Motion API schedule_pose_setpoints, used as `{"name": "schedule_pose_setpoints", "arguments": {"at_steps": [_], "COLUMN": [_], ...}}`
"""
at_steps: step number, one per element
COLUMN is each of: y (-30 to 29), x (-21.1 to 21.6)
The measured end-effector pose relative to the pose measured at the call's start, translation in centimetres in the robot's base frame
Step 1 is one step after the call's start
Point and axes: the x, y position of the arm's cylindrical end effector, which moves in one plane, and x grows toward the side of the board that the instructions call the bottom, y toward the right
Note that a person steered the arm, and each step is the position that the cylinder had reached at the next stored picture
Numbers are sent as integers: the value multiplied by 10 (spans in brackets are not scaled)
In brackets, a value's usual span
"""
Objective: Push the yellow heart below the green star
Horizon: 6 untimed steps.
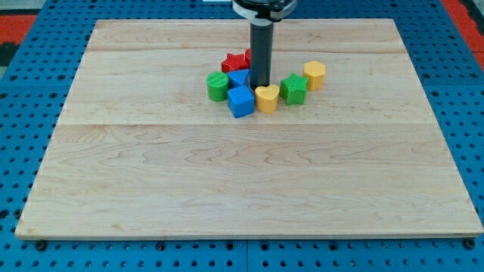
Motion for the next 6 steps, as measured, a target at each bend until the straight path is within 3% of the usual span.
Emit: {"name": "schedule_pose_setpoints", "arguments": {"at_steps": [1, 2, 3, 5, 6], "y": [18, -4, -15, -12, 15], "x": [-16, -27, -15, 62, 36]}}
